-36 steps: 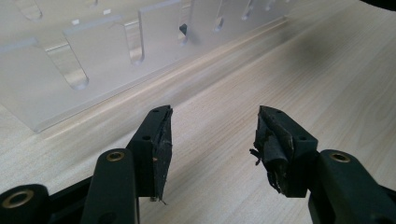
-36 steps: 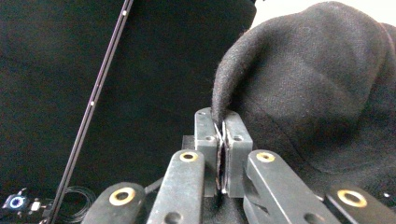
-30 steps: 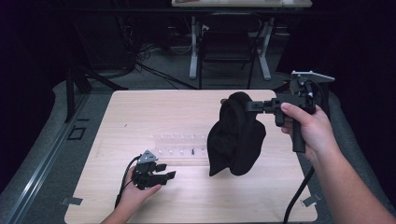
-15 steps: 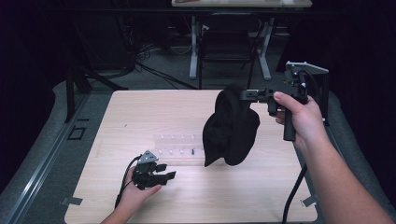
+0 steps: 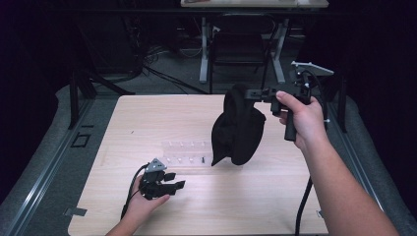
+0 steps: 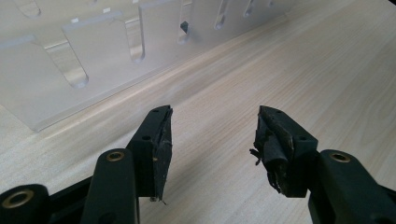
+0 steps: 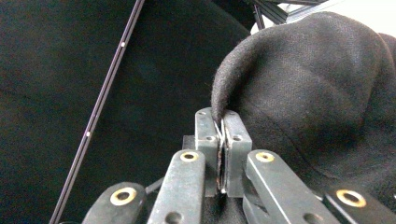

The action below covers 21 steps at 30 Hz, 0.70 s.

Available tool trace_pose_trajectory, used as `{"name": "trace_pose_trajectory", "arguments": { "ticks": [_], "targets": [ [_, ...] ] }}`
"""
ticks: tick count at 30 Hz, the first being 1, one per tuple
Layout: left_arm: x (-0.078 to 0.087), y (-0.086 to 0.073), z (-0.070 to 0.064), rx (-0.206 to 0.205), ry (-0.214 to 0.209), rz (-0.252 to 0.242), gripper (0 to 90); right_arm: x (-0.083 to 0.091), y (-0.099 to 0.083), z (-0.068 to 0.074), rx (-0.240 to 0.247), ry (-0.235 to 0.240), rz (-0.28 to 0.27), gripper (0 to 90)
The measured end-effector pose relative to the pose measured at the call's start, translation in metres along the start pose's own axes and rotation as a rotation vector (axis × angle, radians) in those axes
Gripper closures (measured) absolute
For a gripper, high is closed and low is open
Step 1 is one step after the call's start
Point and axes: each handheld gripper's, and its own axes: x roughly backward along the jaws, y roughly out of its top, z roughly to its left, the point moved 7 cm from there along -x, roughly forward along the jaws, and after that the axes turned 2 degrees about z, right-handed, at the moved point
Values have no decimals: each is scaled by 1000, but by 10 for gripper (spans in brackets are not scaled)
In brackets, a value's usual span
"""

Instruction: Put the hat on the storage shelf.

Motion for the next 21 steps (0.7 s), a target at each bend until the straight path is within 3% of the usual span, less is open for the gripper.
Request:
{"name": "trace_pose_trajectory", "arguments": {
  "ticks": [21],
  "targets": [
    [0,0,0,0,-12,1,463,-37,9,-11,-25,-5,-9,878]
  ]
}}
